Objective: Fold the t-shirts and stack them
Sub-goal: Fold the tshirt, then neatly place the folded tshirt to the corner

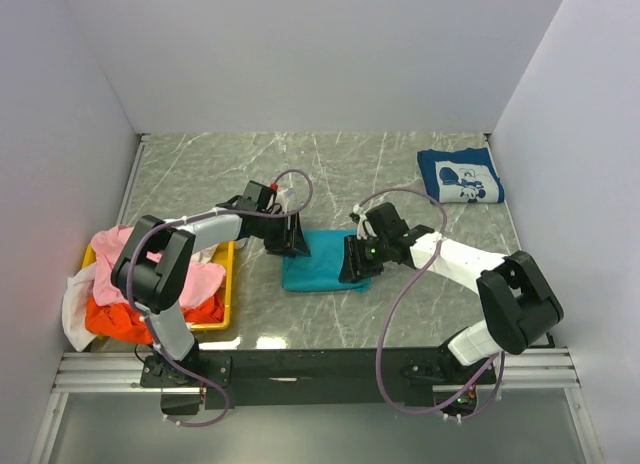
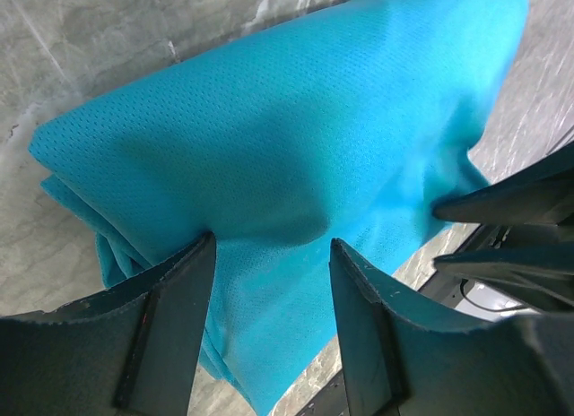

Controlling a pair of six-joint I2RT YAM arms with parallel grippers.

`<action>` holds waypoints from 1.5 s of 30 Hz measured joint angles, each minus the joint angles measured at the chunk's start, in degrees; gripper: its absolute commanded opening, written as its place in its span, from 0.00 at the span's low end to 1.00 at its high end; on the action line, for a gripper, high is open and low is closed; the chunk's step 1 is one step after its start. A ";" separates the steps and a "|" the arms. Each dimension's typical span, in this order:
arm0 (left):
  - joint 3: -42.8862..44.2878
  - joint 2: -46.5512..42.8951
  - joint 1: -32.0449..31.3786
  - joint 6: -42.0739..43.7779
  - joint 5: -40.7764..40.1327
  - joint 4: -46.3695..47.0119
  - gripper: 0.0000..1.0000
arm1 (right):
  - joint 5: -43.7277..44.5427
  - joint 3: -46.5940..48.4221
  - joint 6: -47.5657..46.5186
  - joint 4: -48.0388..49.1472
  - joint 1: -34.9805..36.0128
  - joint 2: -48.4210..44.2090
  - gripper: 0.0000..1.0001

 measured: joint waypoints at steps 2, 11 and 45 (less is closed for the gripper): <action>0.00 0.31 0.00 0.00 -0.04 0.00 0.59 | -0.04 -0.98 -0.13 -0.26 0.46 0.59 0.47; 0.02 0.68 -0.04 0.07 -0.35 -0.17 0.60 | 0.02 -2.03 -0.35 -0.98 0.96 3.06 0.47; 0.50 -3.65 -0.13 1.99 -13.29 -8.85 0.65 | -9.60 2.91 -3.50 5.33 -18.21 9.88 0.78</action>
